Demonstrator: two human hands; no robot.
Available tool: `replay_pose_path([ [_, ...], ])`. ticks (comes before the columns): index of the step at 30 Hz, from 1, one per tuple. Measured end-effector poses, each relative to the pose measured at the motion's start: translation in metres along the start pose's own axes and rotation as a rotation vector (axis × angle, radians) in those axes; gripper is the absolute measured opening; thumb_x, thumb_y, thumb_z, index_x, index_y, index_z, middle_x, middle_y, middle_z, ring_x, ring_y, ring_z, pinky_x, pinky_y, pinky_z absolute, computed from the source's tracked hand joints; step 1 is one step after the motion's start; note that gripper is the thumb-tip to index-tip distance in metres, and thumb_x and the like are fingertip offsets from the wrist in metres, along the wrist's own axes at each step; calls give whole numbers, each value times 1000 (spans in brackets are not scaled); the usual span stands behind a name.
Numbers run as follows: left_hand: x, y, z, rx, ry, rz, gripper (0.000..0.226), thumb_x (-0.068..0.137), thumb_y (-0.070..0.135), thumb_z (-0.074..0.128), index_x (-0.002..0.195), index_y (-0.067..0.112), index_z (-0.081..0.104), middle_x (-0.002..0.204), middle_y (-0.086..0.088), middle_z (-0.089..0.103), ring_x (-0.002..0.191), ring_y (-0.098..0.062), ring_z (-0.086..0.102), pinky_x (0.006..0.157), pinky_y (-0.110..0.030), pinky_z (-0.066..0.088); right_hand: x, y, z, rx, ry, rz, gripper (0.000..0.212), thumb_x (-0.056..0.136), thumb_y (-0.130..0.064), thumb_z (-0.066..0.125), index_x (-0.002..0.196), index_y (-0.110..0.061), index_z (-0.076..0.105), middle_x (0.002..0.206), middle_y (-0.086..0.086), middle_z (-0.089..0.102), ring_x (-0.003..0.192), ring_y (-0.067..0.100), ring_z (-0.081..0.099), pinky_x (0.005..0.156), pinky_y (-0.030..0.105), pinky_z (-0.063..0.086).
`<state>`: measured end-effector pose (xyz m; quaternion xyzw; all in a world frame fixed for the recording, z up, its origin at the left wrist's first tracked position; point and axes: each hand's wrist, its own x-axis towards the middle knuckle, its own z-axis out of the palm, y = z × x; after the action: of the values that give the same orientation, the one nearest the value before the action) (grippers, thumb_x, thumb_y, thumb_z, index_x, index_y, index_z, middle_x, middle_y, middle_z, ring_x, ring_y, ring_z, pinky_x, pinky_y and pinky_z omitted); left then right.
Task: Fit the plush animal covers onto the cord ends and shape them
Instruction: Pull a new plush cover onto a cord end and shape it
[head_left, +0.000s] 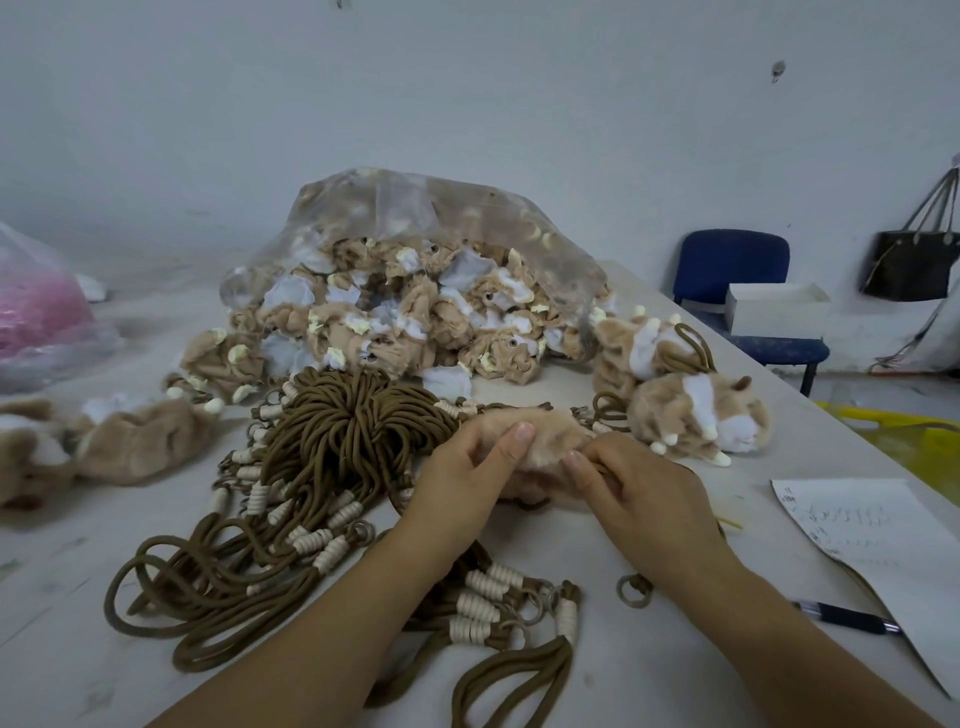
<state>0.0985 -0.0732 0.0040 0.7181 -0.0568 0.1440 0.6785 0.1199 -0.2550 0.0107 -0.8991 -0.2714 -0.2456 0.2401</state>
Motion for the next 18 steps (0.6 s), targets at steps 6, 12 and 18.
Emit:
replay_pose_path([
  [6,1,8,-2,225,150,276,27,87,43,59,112,31,61,122,14,55,116,5,50,94,-8,38,1,5,2,40,-60,92,32,93,-51,32,68,-33,36,63,-8,48,60,4,48,56,26,38],
  [12,-2,8,0,301,109,419,33,97,30,48,120,12,64,123,7,59,121,-3,51,101,-15,38,-1,6,-1,100,-24,49,37,87,-60,26,64,-34,37,60,-7,46,65,9,50,50,22,32],
  [18,-4,9,1,235,92,308,30,88,33,58,118,36,60,115,25,60,109,3,56,87,-11,44,0,2,0,131,37,21,35,90,-63,24,68,-40,39,61,-10,46,70,5,50,51,18,31],
])
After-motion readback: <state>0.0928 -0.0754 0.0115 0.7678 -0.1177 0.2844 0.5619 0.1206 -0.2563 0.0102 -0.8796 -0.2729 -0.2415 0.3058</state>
